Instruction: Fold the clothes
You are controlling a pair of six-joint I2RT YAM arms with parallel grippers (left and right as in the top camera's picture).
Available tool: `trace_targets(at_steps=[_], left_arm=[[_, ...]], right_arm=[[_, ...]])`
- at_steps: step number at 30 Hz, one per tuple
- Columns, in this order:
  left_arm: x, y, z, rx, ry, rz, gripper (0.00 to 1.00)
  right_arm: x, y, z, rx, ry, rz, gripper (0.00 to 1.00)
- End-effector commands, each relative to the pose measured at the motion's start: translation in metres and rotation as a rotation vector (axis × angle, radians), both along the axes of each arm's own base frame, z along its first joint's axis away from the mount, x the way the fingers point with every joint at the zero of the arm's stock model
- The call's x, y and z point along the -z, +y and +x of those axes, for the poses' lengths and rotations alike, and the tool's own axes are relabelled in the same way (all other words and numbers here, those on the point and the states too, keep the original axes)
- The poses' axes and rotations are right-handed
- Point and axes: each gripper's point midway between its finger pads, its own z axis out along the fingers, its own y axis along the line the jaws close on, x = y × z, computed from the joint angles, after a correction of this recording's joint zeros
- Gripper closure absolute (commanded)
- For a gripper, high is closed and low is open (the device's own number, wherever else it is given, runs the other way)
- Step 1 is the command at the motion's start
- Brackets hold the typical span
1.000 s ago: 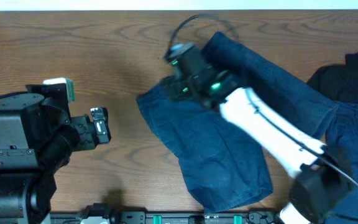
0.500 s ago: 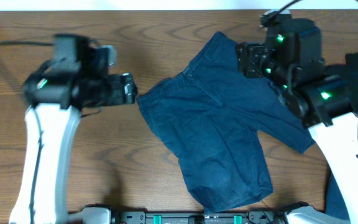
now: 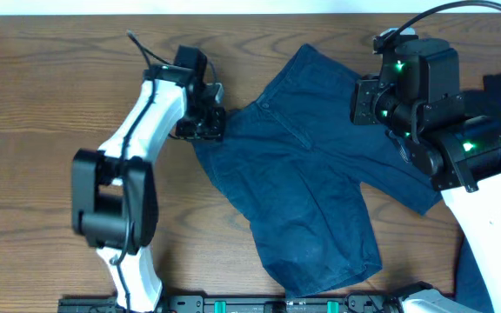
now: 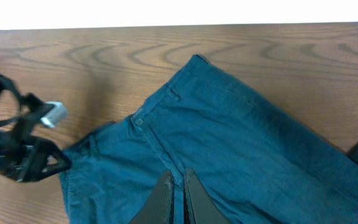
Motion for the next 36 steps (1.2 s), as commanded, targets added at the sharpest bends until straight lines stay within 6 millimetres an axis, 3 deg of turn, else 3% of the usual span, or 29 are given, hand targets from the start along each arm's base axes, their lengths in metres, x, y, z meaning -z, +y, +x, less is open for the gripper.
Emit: trace_targets(at_steps=[1, 4, 9, 15, 19, 21, 24, 28, 30, 34, 36], left_arm=[[0.023, -0.003, -0.003, 0.047, 0.031, 0.022, 0.87], [0.042, 0.016, -0.001, 0.038, 0.042, 0.132, 0.93], [0.057, 0.058, -0.004, -0.038, 0.083, 0.327, 0.94], [0.048, 0.149, -0.025, -0.203, 0.194, 0.588, 0.94], [0.044, 0.196, -0.049, -0.443, 0.318, 0.566, 0.94], [0.045, 0.203, -0.057, -0.512, 0.37, 0.483, 0.94], [0.041, 0.211, -0.065, -0.57, 0.411, 0.396, 0.94], [0.025, 0.207, -0.059, -0.545, 0.364, 0.28, 0.94], [0.012, 0.195, -0.048, -0.497, 0.295, 0.197, 0.94], [-0.018, 0.161, -0.024, -0.376, 0.135, 0.042, 0.83], [-0.029, 0.147, -0.015, -0.335, 0.076, 0.011, 0.7]], right_arm=[[-0.001, -0.007, 0.001, 0.025, 0.0, -0.02, 0.94], [0.002, -0.008, -0.001, 0.028, 0.01, -0.026, 0.93], [0.005, -0.015, -0.002, 0.054, 0.02, -0.054, 0.91], [0.018, -0.016, 0.002, 0.065, 0.058, -0.081, 0.92], [0.053, -0.014, 0.013, 0.083, 0.147, -0.11, 0.91], [0.076, -0.009, 0.017, 0.08, 0.212, -0.106, 0.92], [0.119, 0.016, 0.016, -0.005, 0.351, -0.061, 0.91], [0.178, 0.026, 0.014, -0.014, 0.526, -0.085, 0.86], [0.205, 0.026, 0.015, 0.005, 0.598, -0.097, 0.8], [0.248, 0.034, 0.02, -0.011, 0.678, -0.097, 0.72], [0.267, 0.044, 0.024, -0.055, 0.699, -0.075, 0.8]])
